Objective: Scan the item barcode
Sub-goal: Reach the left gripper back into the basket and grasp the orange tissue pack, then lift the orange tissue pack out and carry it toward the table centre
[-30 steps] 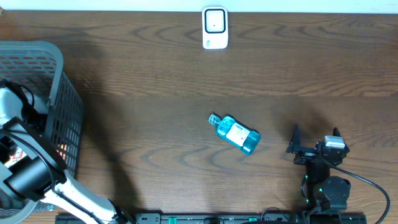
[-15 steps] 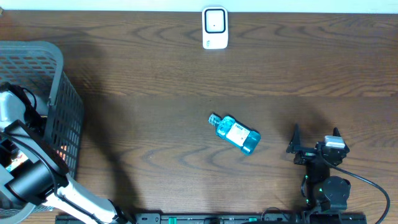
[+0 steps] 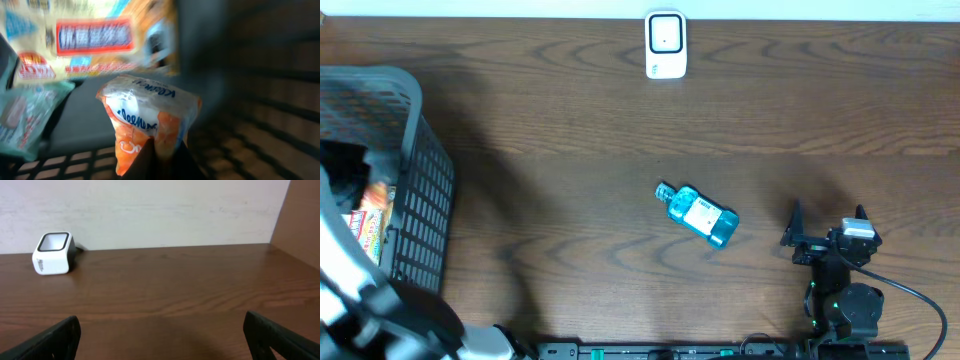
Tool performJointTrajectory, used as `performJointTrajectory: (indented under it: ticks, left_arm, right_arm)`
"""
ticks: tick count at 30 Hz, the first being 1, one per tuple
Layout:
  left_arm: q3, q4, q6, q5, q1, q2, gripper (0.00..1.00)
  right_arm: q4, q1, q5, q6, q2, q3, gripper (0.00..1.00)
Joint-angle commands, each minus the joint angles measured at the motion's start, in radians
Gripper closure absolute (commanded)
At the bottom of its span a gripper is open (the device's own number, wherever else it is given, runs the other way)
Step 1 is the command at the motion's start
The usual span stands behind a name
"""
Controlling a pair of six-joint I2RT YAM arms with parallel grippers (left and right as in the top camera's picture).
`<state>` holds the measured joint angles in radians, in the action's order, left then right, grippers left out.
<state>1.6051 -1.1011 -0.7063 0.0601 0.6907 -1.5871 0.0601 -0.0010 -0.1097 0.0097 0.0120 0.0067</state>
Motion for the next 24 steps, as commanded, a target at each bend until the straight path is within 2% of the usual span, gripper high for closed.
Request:
performJointTrajectory:
  ticks: [1,6,10,13,17,24]
  left_arm:
    - [0.010,0.044,-0.004,0.053,-0.001,0.114,0.93]
    - [0.010,0.250,0.089,0.303,-0.010,0.282,0.93]
    - [0.010,0.365,0.097,0.431,-0.067,0.377,0.93]
    - [0.009,0.352,0.105,0.434,-0.156,0.424,0.93]
    - [0.003,0.273,0.218,0.420,-0.356,0.436,0.93]
    - [-0.084,0.194,0.246,0.217,-0.662,0.354,0.93]
  right_arm:
    - [0.003,-0.007,-0.012,-0.015,-0.005,-0.001,0.01]
    - [0.003,-0.007,-0.012,-0.015,-0.005,-0.001,0.01]
    - [0.003,-0.007,-0.012,-0.015,-0.005,-0.001,0.01]
    - [0.003,-0.007,-0.012,-0.015,-0.005,-0.001,0.01]
    - [0.003,-0.007,-0.012,-0.015,-0.005,-0.001,0.01]
    - [0.003,-0.007,-0.012,-0.015,-0.005,-0.001,0.01]
